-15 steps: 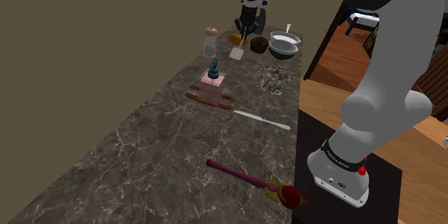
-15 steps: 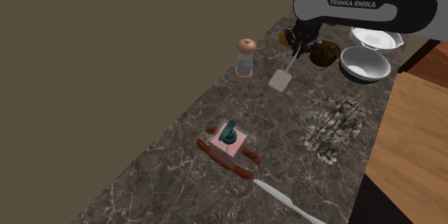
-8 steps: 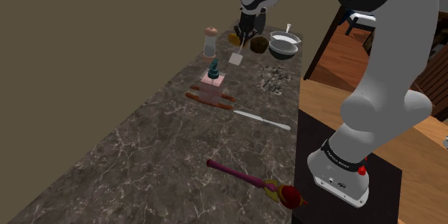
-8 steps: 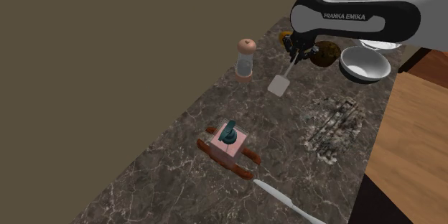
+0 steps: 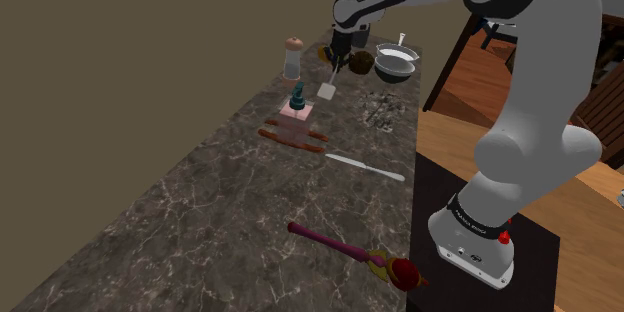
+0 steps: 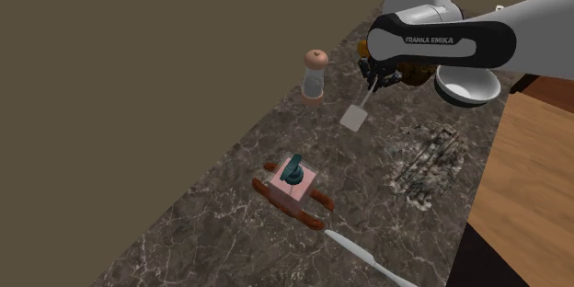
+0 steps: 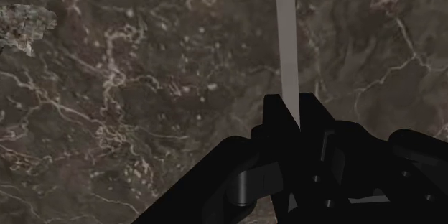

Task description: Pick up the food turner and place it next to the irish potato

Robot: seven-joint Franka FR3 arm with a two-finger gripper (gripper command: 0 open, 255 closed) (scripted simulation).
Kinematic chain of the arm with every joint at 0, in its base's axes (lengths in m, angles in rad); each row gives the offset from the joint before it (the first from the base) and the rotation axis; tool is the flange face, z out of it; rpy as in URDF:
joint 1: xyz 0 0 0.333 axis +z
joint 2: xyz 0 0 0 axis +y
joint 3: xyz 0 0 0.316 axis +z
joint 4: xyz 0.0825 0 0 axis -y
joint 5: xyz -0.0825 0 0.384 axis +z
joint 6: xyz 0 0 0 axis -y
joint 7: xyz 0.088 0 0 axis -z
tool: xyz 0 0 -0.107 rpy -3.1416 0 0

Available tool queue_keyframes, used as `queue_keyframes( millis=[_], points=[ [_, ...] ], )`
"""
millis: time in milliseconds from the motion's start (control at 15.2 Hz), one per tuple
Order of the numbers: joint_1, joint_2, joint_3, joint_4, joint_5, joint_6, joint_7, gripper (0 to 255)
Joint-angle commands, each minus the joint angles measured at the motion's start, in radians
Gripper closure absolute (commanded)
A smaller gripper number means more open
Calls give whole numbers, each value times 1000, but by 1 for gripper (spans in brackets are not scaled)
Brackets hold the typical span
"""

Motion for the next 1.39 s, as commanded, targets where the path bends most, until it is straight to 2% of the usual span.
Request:
queue_keyframes(
  millis=[0,396,924,990,1320],
  points=[
    [1,11,-3,-12,-5,23,4,255],
    [6,54,-13,-32,-22,84,17,255],
    [6,54,-13,-32,-22,84,17,255],
    [6,54,-13,-32,-22,84,17,0],
    [6,54,-13,-32,-22,84,17,0]
  ],
)
